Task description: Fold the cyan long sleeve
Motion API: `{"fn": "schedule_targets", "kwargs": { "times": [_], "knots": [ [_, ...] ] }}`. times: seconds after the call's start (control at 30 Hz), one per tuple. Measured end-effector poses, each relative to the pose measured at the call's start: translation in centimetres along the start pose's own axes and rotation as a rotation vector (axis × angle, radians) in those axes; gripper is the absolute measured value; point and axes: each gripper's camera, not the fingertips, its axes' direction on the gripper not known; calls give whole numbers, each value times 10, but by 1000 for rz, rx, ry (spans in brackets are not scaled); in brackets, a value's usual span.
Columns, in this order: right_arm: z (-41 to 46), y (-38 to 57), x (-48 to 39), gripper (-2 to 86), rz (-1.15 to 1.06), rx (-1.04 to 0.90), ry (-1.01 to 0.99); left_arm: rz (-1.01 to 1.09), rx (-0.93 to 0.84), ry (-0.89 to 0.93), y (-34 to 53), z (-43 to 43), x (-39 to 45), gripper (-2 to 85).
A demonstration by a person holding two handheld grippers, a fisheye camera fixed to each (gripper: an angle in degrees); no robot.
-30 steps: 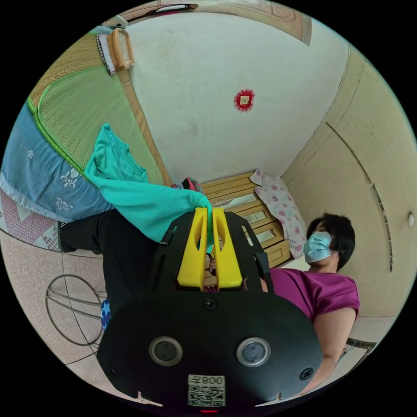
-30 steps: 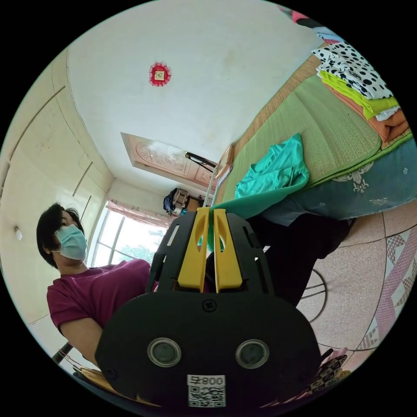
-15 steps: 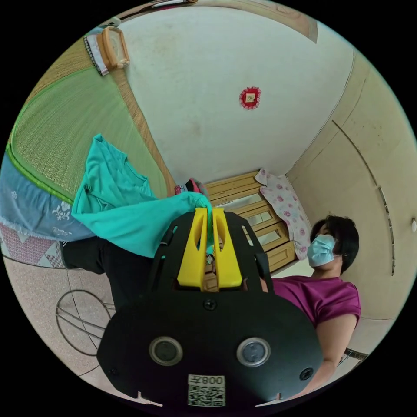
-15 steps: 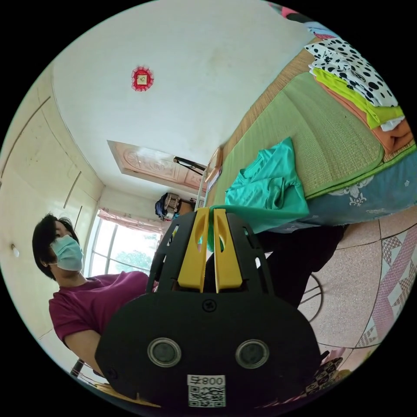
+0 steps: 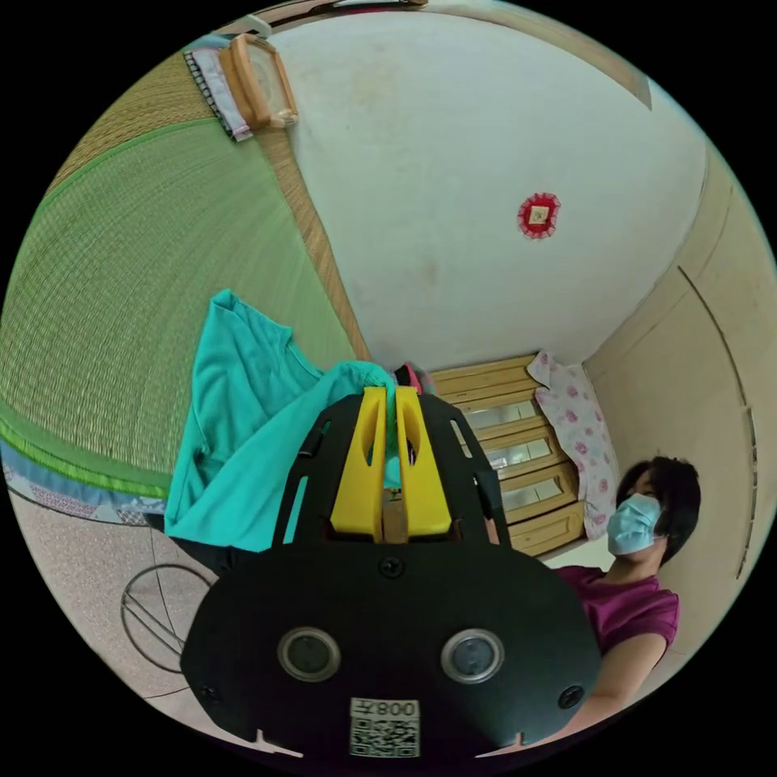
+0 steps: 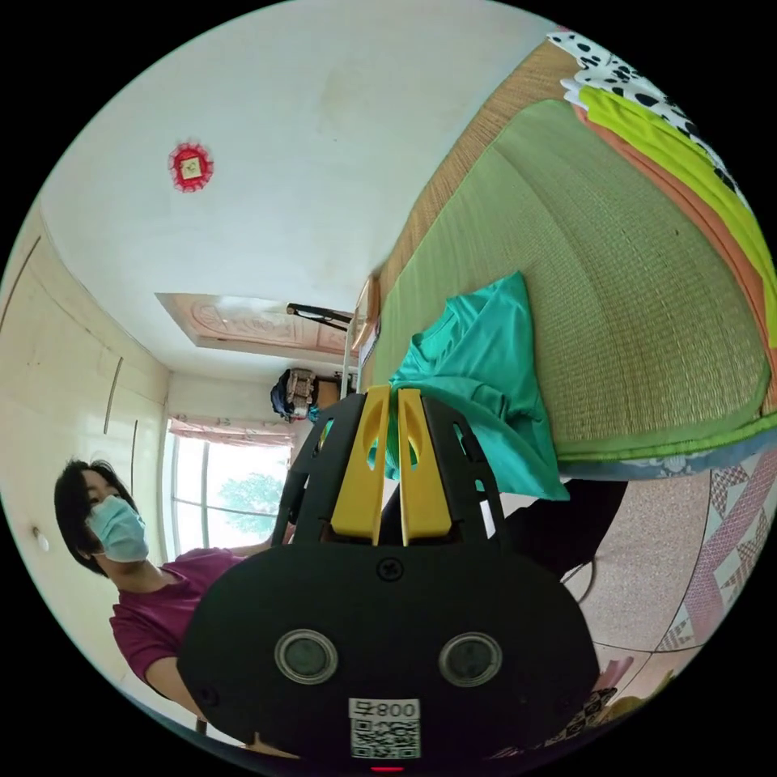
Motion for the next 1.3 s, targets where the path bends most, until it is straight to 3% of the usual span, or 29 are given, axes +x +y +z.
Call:
{"fn": "schedule_targets", "kwargs": {
  "times": [0.67, 1.0, 1.3],
  "knots": [
    [128, -155, 158, 16, 204, -33, 41, -198, -23, -267, -141, 156, -113, 31],
    [169, -170, 188, 20, 179, 14, -6, -229, 14, -158, -168, 192, -137, 57],
    [218, -200, 194, 21, 190, -28, 35, -284, -5, -172, -185, 222, -151, 64]
  ]
}}
